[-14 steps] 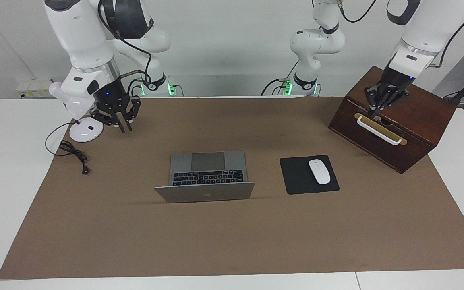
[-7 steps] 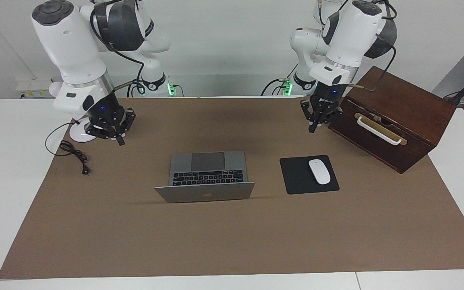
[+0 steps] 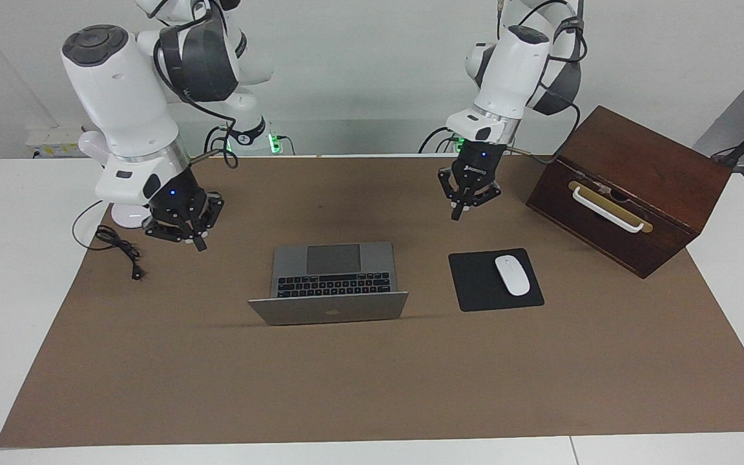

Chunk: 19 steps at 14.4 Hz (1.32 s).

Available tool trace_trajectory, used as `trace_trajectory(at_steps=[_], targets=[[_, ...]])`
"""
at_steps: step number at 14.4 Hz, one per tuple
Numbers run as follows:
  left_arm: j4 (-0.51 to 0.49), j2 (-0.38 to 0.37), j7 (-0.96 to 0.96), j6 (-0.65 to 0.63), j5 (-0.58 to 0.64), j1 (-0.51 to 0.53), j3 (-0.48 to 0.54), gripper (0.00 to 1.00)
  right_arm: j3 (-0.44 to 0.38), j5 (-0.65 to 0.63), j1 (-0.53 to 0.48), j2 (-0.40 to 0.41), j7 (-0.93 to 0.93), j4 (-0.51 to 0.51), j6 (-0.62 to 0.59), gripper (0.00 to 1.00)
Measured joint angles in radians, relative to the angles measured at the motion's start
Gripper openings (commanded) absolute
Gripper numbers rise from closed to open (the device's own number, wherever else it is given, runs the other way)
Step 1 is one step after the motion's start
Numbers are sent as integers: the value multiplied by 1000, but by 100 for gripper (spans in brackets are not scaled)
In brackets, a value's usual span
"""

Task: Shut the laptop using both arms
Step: 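Press the left gripper on the laptop base while the right gripper reaches the lid, then hold the base with the left gripper and push the lid down with the right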

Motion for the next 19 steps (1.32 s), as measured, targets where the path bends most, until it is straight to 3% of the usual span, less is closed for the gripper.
trace_trajectory(at_steps=[4, 10, 19], targets=[[-91, 23, 0, 176, 0, -80, 0, 0, 24, 0, 1, 93, -1, 86, 3, 0], [-180, 124, 0, 433, 0, -162, 1, 0, 38, 0, 6, 162, -1, 115, 36, 0], [-195, 234, 66, 609, 0, -184, 1, 0, 41, -19, 32, 324, -1, 284, 85, 0]])
